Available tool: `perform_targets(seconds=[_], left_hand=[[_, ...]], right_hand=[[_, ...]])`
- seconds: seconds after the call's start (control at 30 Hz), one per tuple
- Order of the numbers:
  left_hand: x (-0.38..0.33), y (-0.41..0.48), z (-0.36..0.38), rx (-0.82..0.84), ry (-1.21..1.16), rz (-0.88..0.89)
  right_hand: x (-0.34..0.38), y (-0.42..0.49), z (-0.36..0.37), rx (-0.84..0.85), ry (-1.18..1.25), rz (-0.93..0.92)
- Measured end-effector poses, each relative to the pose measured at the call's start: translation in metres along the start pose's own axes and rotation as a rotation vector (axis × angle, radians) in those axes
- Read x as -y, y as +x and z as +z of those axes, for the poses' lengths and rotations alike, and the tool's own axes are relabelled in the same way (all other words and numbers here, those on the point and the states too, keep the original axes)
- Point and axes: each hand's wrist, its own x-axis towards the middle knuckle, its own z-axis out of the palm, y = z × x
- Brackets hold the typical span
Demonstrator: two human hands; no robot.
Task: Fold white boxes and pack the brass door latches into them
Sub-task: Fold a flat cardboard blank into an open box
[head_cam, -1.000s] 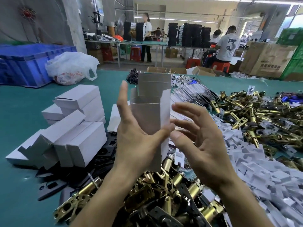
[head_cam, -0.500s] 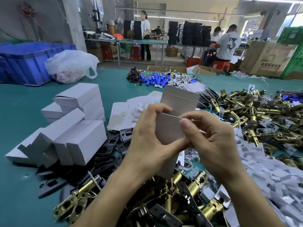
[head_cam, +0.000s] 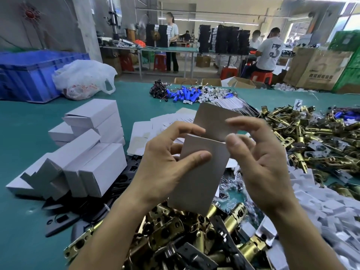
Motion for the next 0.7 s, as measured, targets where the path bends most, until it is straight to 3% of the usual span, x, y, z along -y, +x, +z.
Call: perform_targets(seconds=[0.1,0.33,0.7], left_hand=[[-0.0008,-0.0001,-0.0005,0.02,0.006,0.003],[-0.0012,-0.0008,0.0079,0.044,0.01,-0.019],[0.0018,0.0014,0.0061,-0.023,-0.067,-0.044]], right_hand=[[0.0018,0.0013,-0.0012,-0.087,0.152,-0.019],[0.0065,0.0021,-0.0027,-0.1,0.198,0.045],[0.0081,-0.0003,-0.0011,-0.009,0.174,0.162]])
